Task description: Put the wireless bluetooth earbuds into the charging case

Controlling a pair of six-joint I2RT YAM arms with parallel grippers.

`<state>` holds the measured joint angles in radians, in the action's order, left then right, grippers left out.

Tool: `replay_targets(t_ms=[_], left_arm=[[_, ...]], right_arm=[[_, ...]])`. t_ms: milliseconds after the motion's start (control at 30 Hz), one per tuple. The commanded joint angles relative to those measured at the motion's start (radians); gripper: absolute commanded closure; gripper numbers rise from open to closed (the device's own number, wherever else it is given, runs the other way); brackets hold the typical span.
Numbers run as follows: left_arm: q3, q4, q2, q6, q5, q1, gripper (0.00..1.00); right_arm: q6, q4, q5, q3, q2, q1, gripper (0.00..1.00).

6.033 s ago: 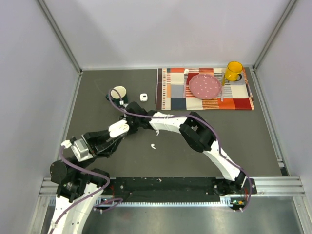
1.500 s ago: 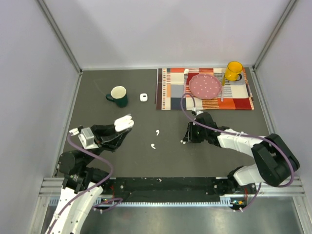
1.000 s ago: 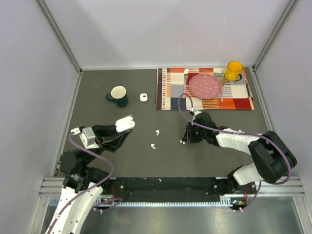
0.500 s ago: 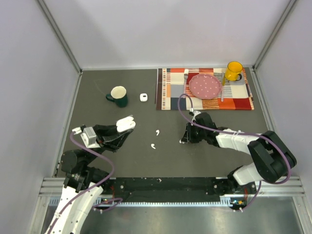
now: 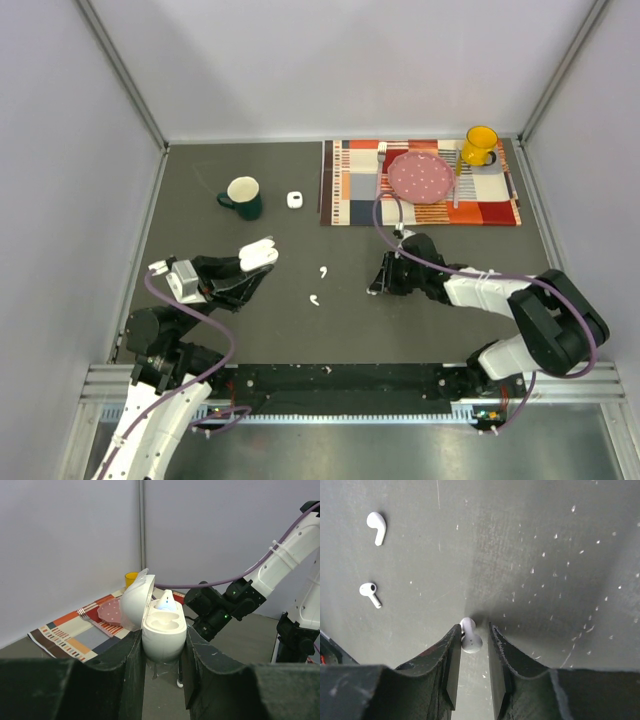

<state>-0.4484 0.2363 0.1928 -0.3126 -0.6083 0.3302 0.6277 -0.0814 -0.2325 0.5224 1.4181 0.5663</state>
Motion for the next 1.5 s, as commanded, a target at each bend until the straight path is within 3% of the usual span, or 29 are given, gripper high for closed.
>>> replay_targets(t_ms=[0, 467, 800, 1067, 1467], left_arm=[[-0.003, 0.04, -0.004, -0.005, 0.013, 0.003, 1.0], [-0.006, 0.024, -0.012, 0.003, 0.018, 0.003, 1.0], [0.001, 0.028, -0.012, 0.001, 0.015, 0.003, 1.0], [0.002, 0.021, -0.016, 0.003, 0.016, 0.003, 1.0], [0.005, 0.018, -0.016, 0.003, 0.018, 0.003, 1.0]], right_arm=[[0.052, -0.058, -0.016, -0.013, -0.013, -0.009, 0.68], [0.02, 0.008, -0.004, 0.041, 0.024, -0.008, 0.73], [-0.02, 0.025, -0.024, 0.019, -0.015, -0.008, 0.65], [-0.048, 0.014, -0.053, 0.008, -0.015, -0.008, 0.76], [-0.048, 0.022, -0.051, 0.011, -0.042, -0.011, 0.73]])
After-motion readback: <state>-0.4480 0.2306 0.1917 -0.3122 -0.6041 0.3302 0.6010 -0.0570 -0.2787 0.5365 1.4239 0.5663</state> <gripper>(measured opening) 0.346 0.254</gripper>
